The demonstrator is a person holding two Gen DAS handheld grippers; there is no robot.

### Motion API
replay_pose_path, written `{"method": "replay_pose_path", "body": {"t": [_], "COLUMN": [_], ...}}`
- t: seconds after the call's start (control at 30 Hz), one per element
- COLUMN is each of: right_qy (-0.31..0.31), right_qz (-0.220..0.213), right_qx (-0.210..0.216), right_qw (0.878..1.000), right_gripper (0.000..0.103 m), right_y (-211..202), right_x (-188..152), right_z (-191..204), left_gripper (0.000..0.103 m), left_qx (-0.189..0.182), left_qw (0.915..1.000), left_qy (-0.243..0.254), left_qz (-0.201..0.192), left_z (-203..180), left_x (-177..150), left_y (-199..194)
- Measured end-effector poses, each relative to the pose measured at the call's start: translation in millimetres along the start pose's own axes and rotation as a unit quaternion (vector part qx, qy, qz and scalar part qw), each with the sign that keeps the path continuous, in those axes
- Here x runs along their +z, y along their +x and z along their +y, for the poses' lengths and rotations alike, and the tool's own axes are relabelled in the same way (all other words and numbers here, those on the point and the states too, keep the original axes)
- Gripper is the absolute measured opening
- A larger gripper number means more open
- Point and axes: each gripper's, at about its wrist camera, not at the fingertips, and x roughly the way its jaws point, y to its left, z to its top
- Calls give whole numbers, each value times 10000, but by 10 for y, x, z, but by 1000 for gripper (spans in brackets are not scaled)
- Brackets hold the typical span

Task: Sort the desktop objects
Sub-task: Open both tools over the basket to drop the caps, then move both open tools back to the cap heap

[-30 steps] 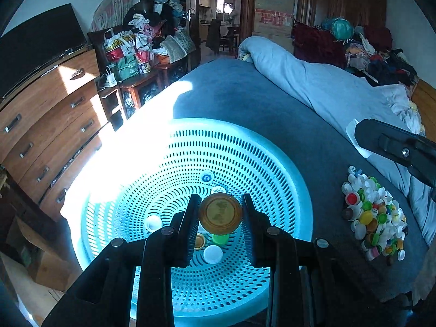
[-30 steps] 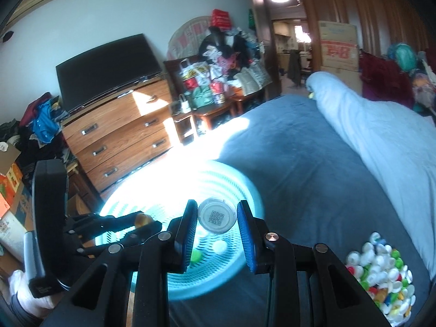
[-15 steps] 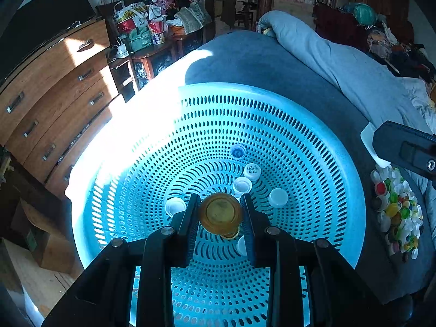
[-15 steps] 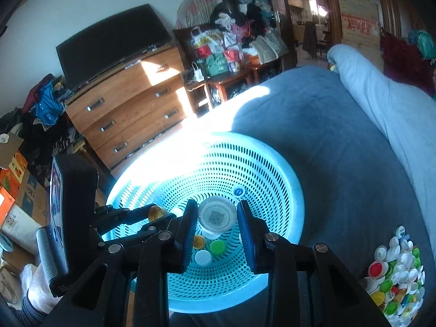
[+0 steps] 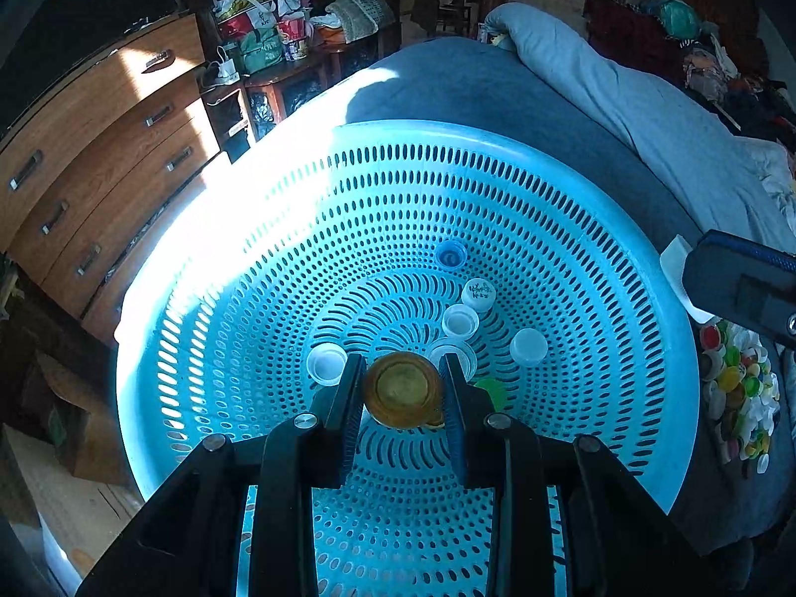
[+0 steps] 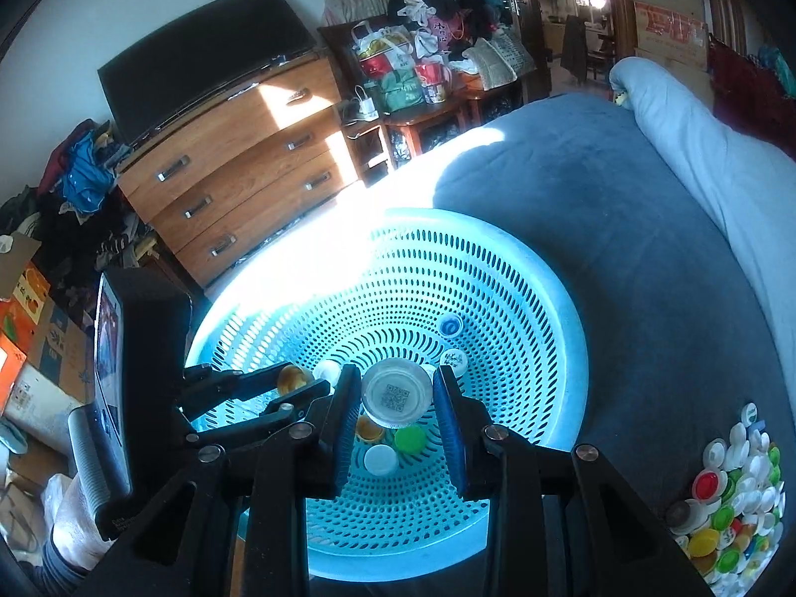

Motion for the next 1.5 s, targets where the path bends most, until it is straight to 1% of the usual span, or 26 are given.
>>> {"method": "replay_pose_path", "body": {"t": [0.03, 0.1, 0.13, 0.17, 0.23, 0.3, 0.37, 0.43, 0.5, 0.53, 0.6, 0.63, 0.7, 0.73, 0.77, 0.8, 0.83, 0.87, 0.93, 1.0, 1.07, 1.13, 1.3, 1.43, 1.47, 1.5], "right_qy": [-1, -3, -11, -15, -1, 40, 121, 210, 375, 492, 795, 956, 1305, 1473, 1697, 1862, 2025, 2190, 2490, 2646, 2811, 2892, 3024, 3106, 3116, 3117], "right_qz": [3, -54, -101, -131, -184, -384, -817, -1217, -1481, -1563, -1671, -1662, -1542, -1469, -1376, -1316, -1269, -1218, -1143, -1078, -1018, -972, -852, -833, -844, -855], "right_qx": [13, -5, -31, -46, -35, -67, -70, -188, -392, -493, -802, -941, -1243, -1384, -1503, -1585, -1676, -1749, -1814, -1832, -1795, -1757, -1683, -1625, -1615, -1613], "right_qw": [10000, 10000, 9999, 9999, 9998, 9992, 9966, 9922, 9875, 9853, 9794, 9769, 9715, 9683, 9642, 9607, 9565, 9522, 9445, 9407, 9372, 9360, 9343, 9328, 9326, 9325], "right_gripper": [36, 61, 65, 67, 67, 67, 67, 67, 67, 67, 67, 67, 67, 67, 67, 67, 67, 67, 67, 67, 67, 67, 67, 67, 67, 67], "right_y": [-3, -31, -54, -73, -117, -237, -489, -771, -1004, -1109, -1344, -1436, -1615, -1692, -1778, -1846, -1914, -1975, -2063, -2091, -2083, -2047, -1935, -1887, -1883, -1888], "right_x": [0, -2, -1, -4, -6, -33, -141, -381, -671, -843, -1261, -1442, -1829, -2005, -2228, -2386, -2538, -2682, -2965, -3116, -3212, -3260, -3403, -3461, -3464, -3463], "right_z": [0, 1, 9, 13, 10, -16, -65, -150, -280, -369, -599, -719, -996, -1118, -1259, -1361, -1453, -1542, -1687, -1766, -1864, -1964, -2197, -2322, -2342, -2351], "left_gripper": [25, 29, 34, 38, 39, 39, 39, 39, 39, 39, 39, 39, 39, 39, 39, 39, 39, 39, 39, 39, 37, 37, 37, 36, 33, 32], "left_qx": [8, 32, 49, 65, 91, 57, -57, -345, -826, -1131, -1587, -1875, -2274, -2432, -2531, -2605, -2622, -2732, -2939, -2804, -2491, -2321, -2469, -2166, -2091, -2052], "left_qw": [10000, 10000, 10000, 10000, 10000, 10000, 9995, 9962, 9880, 9803, 9640, 9534, 9403, 9347, 9316, 9313, 9346, 9370, 9393, 9454, 9531, 9544, 9460, 9504, 9515, 9518], "left_qy": [-5, -14, -16, -16, -5, 7, 112, 451, 896, 1191, 1710, 1966, 2246, 2385, 2438, 2413, 2325, 2151, 1768, 1659, 1710, 1871, 2096, 2221, 2244, 2273], "left_qz": [6, 23, 17, 5, -8, -53, -290, -666, -946, -1097, -1273, -1312, -1169, -1020, -930, -814, -609, -351, -38, 48, 171, 125, 122, 218, 227, 188], "left_z": [-9, 35, 34, 37, 22, 4, -87, -295, -643, -889, -1314, -1566, -1918, -2111, -2217, -2303, -2377, -2419, -2484, -2570, -2697, -2781, -2983, -3083, -3064, -3045], "left_x": [-9, 18, 15, 22, 16, 24, 14, -14, -70, -131, -265, -356, -478, -537, -554, -550, -526, -474, -392, -364, -349, -326, -286, -326, -337, -355], "left_y": [-4, 22, 18, 14, -5, -40, -184, -403, -643, -785, -981, -1047, -992, -865, -724, -542, -319, -68, 284, 534, 778, 894, 967, 1105, 1132, 1131]}}
